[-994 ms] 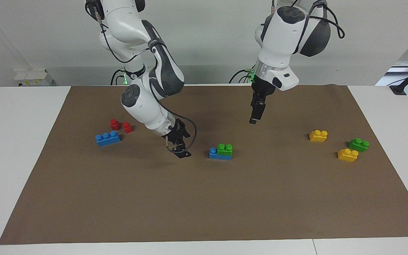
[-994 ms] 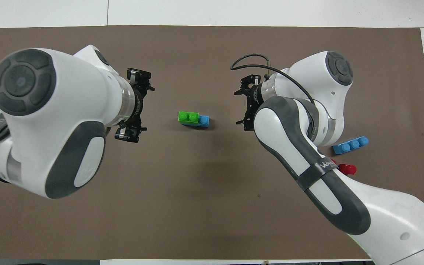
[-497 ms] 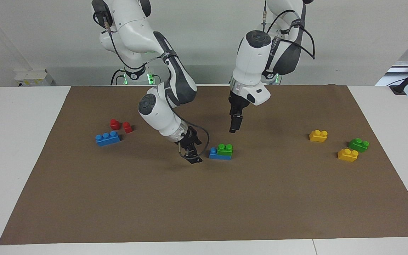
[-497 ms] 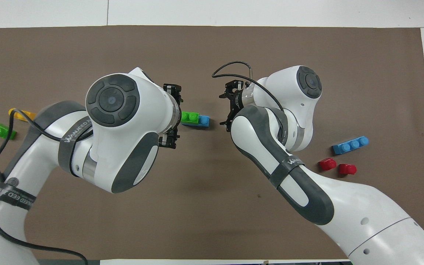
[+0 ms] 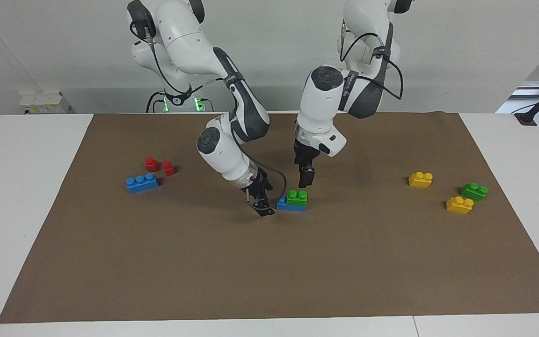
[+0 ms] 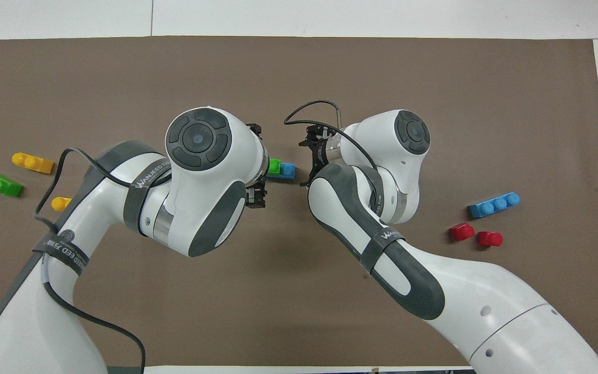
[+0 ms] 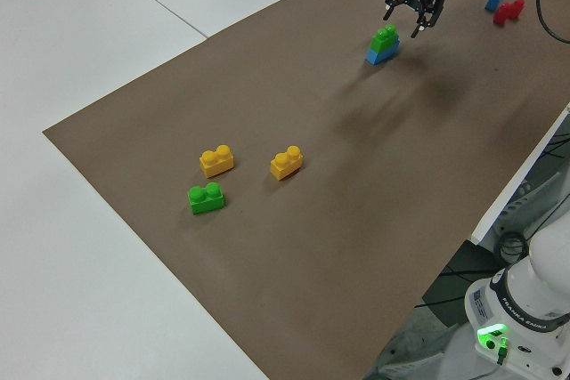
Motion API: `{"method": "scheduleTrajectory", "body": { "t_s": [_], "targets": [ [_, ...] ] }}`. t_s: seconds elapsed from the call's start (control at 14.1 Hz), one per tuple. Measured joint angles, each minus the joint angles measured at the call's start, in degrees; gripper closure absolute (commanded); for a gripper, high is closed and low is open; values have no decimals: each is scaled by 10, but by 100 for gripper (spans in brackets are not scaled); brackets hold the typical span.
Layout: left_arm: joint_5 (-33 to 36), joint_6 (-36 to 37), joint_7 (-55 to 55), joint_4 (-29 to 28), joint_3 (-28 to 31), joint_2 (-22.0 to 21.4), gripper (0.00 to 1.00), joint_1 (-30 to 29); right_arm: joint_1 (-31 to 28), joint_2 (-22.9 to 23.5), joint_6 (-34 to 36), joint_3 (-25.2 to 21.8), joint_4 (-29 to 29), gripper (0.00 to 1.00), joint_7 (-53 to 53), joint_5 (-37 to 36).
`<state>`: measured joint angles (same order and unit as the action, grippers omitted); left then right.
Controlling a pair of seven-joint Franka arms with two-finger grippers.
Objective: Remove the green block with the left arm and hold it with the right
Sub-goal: 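Grasp the green brick with the left gripper while the right gripper grasps blue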
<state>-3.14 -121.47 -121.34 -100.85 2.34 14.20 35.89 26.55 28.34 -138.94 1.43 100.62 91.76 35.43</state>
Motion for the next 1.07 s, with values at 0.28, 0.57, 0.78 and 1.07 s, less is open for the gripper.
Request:
{"method": "scheduleTrajectory", "body": {
  "t_s": [0.28,0.57,0.78,1.07],
  "targets": [
    [13,-13,-32,0,0,32,0,0,16,16,-20,0,4,4,0,0],
    [16,-22,-38,0,2,48,0,0,23,26,-42,0,4,6,0,21],
    [23,-32,-38,0,3,59,0,0,24,26,-42,0,4,33,0,21],
    [24,-50,-39,0,4,72,0,0,24,27,-45,0,4,100,0,21]
  ]
}}
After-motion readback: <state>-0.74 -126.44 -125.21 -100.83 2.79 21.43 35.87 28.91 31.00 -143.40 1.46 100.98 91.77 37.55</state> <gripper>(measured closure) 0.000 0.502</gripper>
